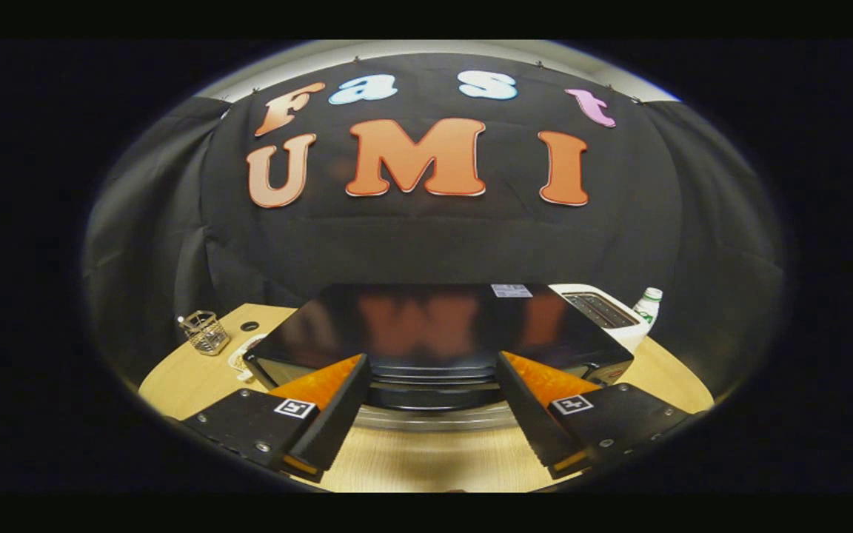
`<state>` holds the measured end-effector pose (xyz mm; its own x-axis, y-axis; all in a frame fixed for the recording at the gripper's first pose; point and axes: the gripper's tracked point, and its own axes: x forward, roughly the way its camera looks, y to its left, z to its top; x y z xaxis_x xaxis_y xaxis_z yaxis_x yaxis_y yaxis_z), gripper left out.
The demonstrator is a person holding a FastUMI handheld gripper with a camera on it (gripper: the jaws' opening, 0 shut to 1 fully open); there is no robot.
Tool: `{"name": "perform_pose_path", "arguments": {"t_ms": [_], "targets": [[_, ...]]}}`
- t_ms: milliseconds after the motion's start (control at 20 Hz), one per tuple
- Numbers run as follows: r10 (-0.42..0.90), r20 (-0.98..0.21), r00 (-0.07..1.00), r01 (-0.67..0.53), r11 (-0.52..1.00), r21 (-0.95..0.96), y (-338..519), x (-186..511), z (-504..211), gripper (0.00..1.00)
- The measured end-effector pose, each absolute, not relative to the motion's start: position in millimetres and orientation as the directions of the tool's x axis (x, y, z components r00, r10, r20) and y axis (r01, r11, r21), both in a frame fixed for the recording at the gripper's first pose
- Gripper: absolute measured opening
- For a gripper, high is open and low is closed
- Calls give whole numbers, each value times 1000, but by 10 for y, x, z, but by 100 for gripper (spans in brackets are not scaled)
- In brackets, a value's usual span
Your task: Open the toaster oven, put the food inside, and close the toaster oven door.
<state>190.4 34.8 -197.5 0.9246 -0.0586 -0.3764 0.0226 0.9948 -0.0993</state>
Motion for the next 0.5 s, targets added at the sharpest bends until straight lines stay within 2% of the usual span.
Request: {"name": "perform_pose_path", "arguments": {"t_ms": [500], "targets": [[-52, -402, 914, 10, 994, -106, 374, 1683, -1990, 100]]}}
